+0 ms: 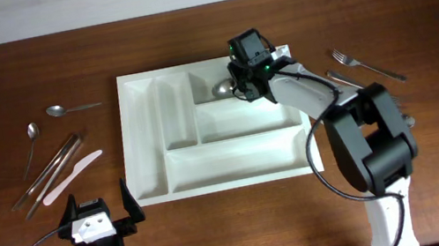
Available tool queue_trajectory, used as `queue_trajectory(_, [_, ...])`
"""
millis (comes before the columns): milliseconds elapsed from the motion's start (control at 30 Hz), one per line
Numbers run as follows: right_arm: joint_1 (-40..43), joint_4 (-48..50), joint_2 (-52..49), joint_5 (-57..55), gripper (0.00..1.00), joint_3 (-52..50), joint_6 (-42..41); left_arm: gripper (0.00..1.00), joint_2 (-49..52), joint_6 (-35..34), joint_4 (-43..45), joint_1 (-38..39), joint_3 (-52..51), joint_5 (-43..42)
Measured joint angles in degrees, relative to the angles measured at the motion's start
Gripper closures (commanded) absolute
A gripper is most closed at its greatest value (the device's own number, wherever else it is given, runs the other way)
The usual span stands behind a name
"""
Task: Pack container
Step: 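Carry the spoon to the tray's top compartment and release it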
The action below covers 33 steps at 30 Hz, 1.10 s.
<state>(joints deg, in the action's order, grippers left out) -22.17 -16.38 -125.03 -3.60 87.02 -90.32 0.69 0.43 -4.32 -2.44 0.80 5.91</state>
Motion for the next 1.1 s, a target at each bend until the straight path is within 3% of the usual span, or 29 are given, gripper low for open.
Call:
queue_trajectory(233, [0.0, 1.0, -1.1, 2.2, 0.96, 0.0, -1.6, 0.01, 0.0, 0.0, 0.0, 0.0, 0.0, 0.0])
queue_trajectory(267, [0.0, 1.4, -1.2, 2.4, 0.93, 0.0, -1.7, 0.01, 0.0, 0.0, 0.0, 0.0, 0.0, 0.0])
queue_trajectory(367, [0.0, 3.7, -1.4, 3.1, 0.59, 0.0, -2.4, 0.01, 0.0, 0.0, 0.0, 0.0, 0.0, 0.0])
queue_trajectory(467, [0.0, 7.7, -1.4, 4.7, 0.42, 0.0, -1.2, 0.01, 0.0, 0.0, 0.0, 0.0, 0.0, 0.0])
queue_trajectory(600, [0.0, 11.7, -1.4, 6.6, 0.39, 0.2, 0.5, 0.01, 0.0, 0.0, 0.0, 0.0, 0.0, 0.0])
queue_trajectory(1100, [0.0, 11.7, -1.6, 12.2, 0.38, 8.0, 7.1, 0.01, 0.0, 0.0, 0.0, 0.0, 0.0, 0.0])
